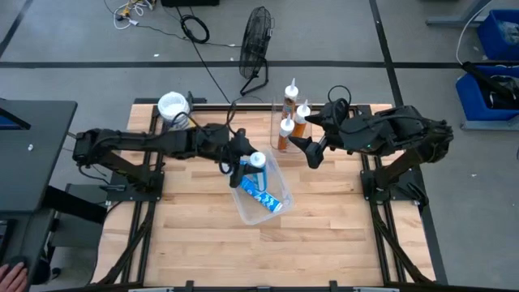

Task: Sort silicone sealant tubes
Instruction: Adjust the blue sealants in the bottom transparent bin

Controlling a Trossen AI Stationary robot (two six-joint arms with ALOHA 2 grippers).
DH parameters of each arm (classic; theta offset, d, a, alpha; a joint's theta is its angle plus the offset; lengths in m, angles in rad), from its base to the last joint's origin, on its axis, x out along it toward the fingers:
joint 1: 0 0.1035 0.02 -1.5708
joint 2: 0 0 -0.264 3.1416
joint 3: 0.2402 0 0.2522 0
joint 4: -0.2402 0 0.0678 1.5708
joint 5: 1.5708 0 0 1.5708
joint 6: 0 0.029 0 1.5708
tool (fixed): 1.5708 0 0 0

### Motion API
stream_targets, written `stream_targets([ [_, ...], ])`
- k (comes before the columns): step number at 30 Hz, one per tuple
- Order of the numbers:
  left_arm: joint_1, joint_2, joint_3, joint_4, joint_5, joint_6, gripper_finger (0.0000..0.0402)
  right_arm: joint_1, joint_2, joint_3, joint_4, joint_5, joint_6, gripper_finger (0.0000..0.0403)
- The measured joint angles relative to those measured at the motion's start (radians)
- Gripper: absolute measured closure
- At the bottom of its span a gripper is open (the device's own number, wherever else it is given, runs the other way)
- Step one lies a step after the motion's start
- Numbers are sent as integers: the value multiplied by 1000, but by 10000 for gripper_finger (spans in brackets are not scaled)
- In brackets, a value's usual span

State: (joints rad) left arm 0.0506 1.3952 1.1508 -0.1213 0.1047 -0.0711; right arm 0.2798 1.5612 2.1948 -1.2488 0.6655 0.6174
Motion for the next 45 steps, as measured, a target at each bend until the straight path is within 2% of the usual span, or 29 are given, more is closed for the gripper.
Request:
stream_targets([
  [7,3,0,-45,121,-28,58,177,0,0,0,-1,0,27,16],
  [27,-22,180,-68,141,-60,180,177,-2,1,0,-7,30,74,16],
  [33,-21,177,-67,130,-64,131,177,-2,1,0,-10,29,71,16],
  [35,-21,177,-65,126,-65,86,159,-2,1,0,-10,29,62,16],
  [40,-22,167,-63,123,-55,-9,83,-2,1,0,-10,29,60,16],
  [45,-21,141,-63,131,-58,-30,58,-2,3,0,-10,26,60,16],
])
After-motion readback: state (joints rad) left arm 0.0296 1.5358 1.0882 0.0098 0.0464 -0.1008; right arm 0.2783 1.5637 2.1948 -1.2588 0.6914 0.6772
